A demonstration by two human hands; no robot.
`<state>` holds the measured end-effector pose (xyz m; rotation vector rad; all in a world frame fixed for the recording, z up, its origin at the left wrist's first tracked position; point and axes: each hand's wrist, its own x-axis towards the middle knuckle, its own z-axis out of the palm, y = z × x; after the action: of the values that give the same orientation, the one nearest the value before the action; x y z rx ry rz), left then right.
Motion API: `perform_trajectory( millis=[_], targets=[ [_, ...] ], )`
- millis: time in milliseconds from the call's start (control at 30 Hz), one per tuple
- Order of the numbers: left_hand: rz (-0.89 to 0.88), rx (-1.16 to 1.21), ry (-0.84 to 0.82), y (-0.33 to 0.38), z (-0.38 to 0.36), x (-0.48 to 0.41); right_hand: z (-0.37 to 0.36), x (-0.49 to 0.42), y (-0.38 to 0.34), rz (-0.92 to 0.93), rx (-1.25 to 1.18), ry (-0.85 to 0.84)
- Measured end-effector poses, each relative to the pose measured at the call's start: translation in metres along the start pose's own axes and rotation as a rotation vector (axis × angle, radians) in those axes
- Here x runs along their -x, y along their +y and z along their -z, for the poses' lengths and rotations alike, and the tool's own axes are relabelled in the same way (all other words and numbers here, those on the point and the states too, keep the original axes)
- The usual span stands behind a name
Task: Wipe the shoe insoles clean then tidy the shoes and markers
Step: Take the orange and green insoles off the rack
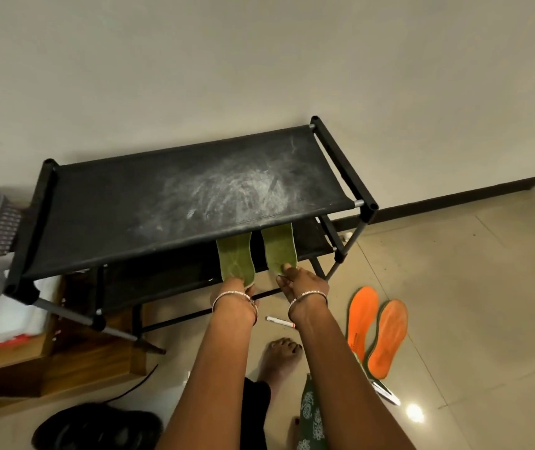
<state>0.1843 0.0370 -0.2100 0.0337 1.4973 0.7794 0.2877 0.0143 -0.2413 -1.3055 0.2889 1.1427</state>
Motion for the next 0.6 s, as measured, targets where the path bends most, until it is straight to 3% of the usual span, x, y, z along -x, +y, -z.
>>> perform_trajectory(
  millis=[333,600],
  targets=[
    [-0.135,0.0,-0.136,-0.047,0.046,0.096,0.088,0.097,-0.028,0.002,-0.082,-0.039],
    [-0.109,-0.105,-0.295,-0.105,0.04,0.171,0.17,0.154,-0.06,0.046,-0.216,0.016]
  ],
)
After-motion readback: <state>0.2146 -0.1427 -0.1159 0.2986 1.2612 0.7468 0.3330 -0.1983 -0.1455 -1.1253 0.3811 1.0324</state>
